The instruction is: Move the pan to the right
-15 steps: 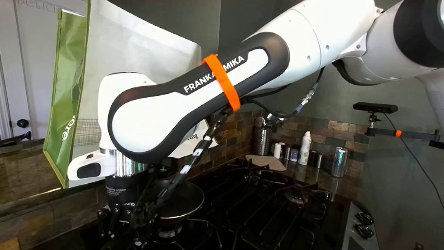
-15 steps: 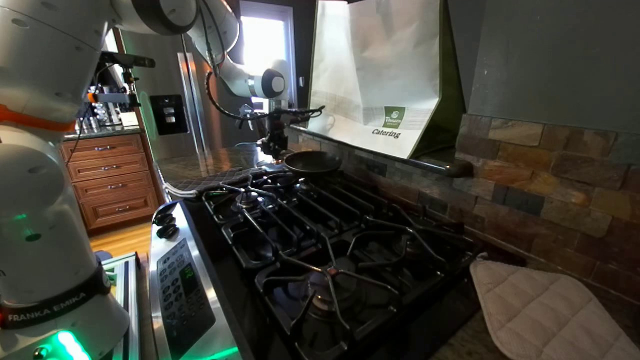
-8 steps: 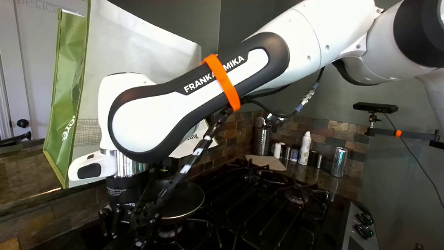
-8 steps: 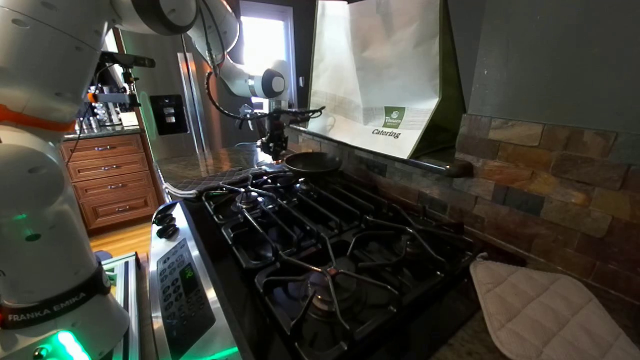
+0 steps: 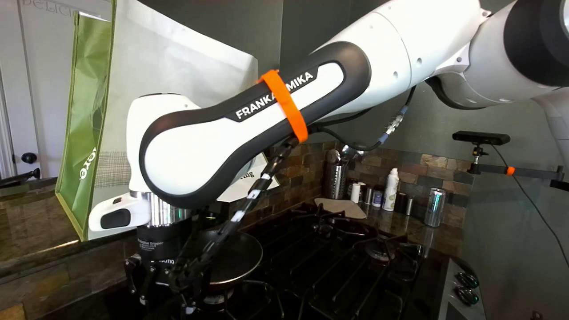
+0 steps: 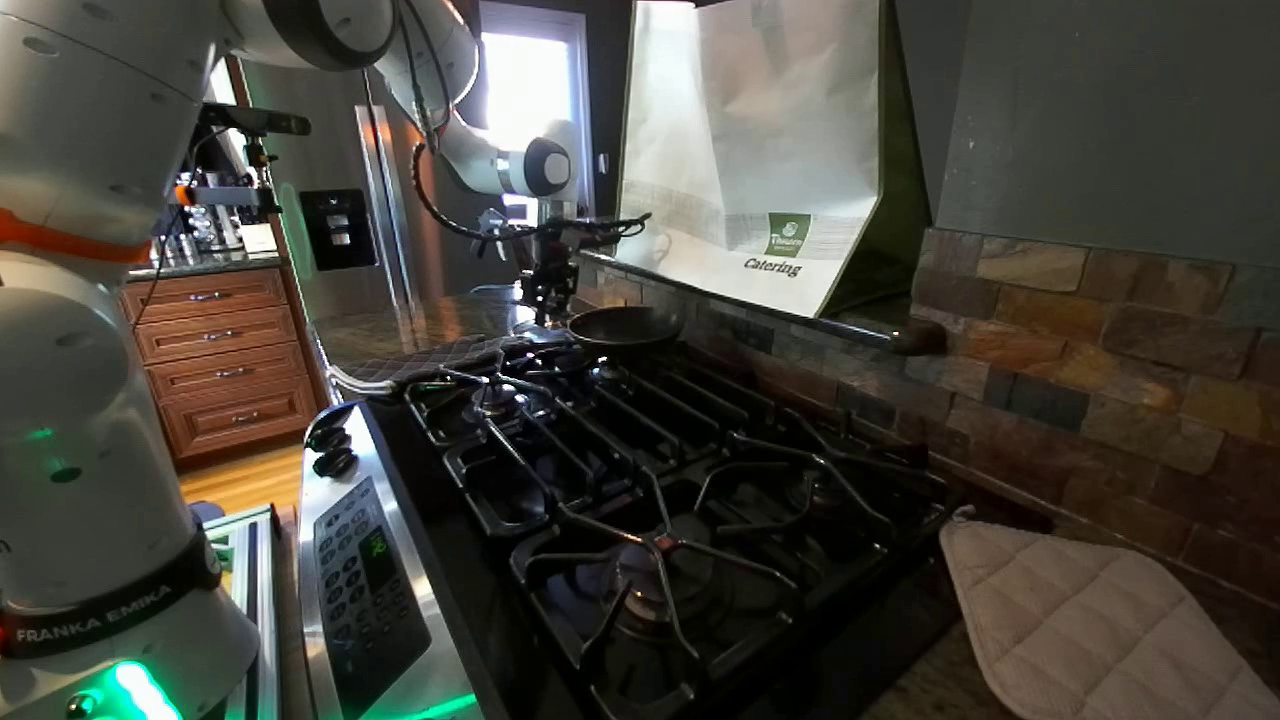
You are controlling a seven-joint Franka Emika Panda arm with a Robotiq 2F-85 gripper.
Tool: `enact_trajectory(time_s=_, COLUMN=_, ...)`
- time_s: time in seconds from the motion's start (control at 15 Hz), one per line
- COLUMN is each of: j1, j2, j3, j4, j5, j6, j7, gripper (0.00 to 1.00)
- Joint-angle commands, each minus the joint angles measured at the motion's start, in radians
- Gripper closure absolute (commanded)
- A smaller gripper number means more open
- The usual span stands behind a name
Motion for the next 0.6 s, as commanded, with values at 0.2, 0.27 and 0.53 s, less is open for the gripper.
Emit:
enact_trajectory(time_s=0.2, j1=-0.004, j2=-0.021, j3=-0.011, j4=-0.023, j5=-0.002, j6=-0.041, j7=0.017, gripper=0.0)
enact_trajectory(time_s=0.27, j1=-0.005, j2=-0.024, j3=-0.012, j4=-0.026, j5=-0.003, j6=-0.041, j7=0.018, gripper=0.0)
enact_trajectory(time_s=0.53, j1=-0.007, j2=-0.029, j3=-0.019, j4=-0.029, j5=-0.01, j6=-0.042, j7=0.019, gripper=0.25)
